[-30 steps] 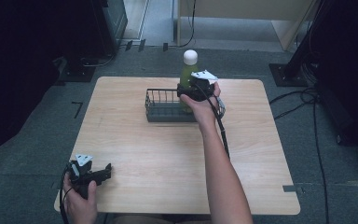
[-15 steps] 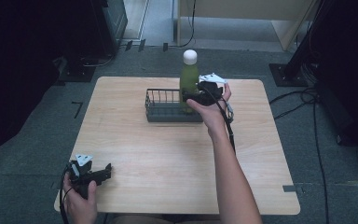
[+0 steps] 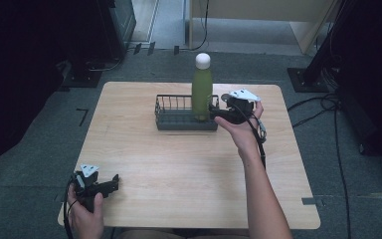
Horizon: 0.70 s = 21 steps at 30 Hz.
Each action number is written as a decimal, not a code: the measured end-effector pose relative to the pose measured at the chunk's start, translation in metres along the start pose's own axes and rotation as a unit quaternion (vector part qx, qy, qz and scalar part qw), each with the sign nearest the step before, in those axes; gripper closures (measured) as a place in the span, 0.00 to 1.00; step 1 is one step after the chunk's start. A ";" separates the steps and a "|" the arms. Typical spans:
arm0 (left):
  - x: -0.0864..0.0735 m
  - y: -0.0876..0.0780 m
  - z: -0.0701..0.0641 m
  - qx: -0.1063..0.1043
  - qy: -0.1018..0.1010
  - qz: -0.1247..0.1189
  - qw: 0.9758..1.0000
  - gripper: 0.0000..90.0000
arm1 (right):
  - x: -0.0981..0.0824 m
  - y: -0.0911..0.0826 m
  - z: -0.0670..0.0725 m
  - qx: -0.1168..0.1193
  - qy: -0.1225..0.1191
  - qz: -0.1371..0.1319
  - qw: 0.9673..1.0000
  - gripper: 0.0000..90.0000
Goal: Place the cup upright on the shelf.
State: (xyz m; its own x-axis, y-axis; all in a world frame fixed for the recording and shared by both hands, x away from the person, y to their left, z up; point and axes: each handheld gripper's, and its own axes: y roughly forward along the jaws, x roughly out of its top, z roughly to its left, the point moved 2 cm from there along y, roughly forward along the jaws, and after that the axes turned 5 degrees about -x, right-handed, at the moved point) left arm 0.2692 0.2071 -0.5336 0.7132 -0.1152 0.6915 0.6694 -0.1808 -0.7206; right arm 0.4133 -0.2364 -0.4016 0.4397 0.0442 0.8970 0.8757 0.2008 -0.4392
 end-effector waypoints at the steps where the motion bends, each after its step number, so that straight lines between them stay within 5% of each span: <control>1: 0.000 0.000 0.000 0.000 0.000 0.000 1.000 0.00 | -0.003 -0.002 -0.002 -0.002 -0.002 0.002 1.000 0.02; 21: 0.000 0.000 0.000 0.000 0.000 0.000 1.000 0.00 | -0.051 -0.055 -0.046 -0.040 0.004 0.008 0.999 0.02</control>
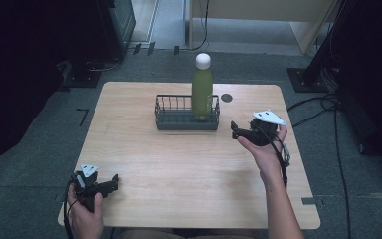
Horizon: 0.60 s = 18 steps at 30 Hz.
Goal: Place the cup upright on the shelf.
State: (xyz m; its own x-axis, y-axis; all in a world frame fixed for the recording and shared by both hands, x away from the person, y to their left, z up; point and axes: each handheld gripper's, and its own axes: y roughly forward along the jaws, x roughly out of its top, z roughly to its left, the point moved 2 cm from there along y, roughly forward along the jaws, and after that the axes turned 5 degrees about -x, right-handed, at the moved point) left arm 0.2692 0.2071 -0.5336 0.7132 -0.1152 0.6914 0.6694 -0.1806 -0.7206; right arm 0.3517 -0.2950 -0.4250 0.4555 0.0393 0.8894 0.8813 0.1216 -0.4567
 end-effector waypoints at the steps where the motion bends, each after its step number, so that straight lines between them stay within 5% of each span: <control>1: 0.000 0.000 0.000 0.000 0.000 0.000 1.000 0.00 | -0.003 -0.002 -0.002 -0.001 0.000 0.000 1.000 0.02; 18: 0.000 0.000 0.000 0.000 0.000 0.000 1.000 0.00 | -0.056 -0.034 -0.041 -0.029 0.023 0.016 0.999 0.04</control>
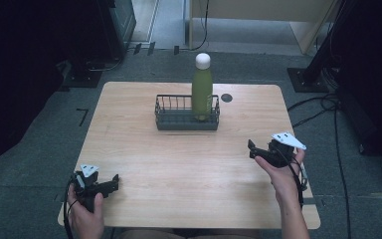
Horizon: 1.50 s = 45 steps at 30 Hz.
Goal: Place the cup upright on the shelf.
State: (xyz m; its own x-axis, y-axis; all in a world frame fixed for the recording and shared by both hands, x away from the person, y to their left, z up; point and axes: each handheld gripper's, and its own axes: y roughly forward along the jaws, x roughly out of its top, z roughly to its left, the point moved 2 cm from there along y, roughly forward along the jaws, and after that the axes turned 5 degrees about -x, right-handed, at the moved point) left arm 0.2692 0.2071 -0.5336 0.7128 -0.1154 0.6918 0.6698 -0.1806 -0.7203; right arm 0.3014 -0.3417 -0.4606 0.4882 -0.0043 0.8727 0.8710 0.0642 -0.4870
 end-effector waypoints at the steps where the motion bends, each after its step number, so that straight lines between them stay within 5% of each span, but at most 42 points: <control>1: 0.000 0.000 0.000 0.000 0.000 0.000 1.000 0.00 | -0.003 -0.001 -0.002 -0.001 0.001 0.002 1.000 0.04; 27: 0.000 0.000 0.000 0.000 0.000 0.000 1.000 0.00 | -0.082 -0.025 -0.047 -0.046 0.027 0.058 0.997 0.06; 45: 0.000 0.000 0.000 0.000 0.002 0.001 1.000 0.00 | -0.105 -0.027 -0.050 -0.048 -0.008 0.124 0.991 0.05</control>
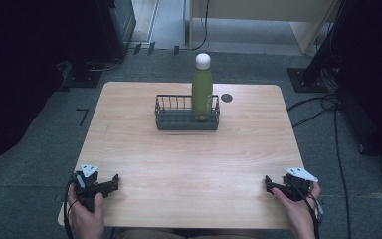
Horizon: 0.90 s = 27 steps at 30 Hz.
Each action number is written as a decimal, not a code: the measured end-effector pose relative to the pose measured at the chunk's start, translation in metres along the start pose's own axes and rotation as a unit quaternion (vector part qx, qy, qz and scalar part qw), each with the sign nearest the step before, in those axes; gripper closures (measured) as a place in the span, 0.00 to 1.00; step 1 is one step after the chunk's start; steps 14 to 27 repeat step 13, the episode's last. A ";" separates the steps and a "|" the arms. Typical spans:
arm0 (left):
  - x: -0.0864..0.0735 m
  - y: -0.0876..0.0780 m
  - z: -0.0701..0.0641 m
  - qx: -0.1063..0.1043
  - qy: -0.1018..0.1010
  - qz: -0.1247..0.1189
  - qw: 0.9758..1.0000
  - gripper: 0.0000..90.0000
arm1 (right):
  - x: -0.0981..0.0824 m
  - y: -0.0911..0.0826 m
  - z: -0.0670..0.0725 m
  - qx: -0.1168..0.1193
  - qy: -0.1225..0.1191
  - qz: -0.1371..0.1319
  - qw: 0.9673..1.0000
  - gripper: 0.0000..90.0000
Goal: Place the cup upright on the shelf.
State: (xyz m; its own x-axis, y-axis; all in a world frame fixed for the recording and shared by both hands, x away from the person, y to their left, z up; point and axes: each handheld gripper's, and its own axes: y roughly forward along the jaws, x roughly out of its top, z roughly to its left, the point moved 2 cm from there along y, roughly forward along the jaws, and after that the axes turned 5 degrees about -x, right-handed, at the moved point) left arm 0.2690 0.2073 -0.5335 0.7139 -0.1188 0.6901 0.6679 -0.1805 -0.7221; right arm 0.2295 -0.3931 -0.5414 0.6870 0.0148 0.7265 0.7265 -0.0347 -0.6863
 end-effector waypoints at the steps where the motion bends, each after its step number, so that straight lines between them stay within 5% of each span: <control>1: 0.000 0.000 0.000 0.000 0.000 0.000 1.000 0.00 | 0.000 0.000 0.001 0.002 -0.001 0.001 1.000 0.05; 7: 0.000 0.000 0.000 0.000 0.000 0.000 1.000 0.00 | 0.000 0.001 0.000 0.001 0.000 0.002 1.000 0.03; 13: 0.000 0.000 0.000 0.000 0.000 0.000 1.000 0.00 | -0.002 -0.001 0.002 -0.028 0.028 0.010 0.999 0.00; 27: 0.000 0.000 0.000 0.000 0.000 0.000 1.000 0.00 | -0.002 -0.001 0.002 -0.028 0.028 0.010 0.999 0.00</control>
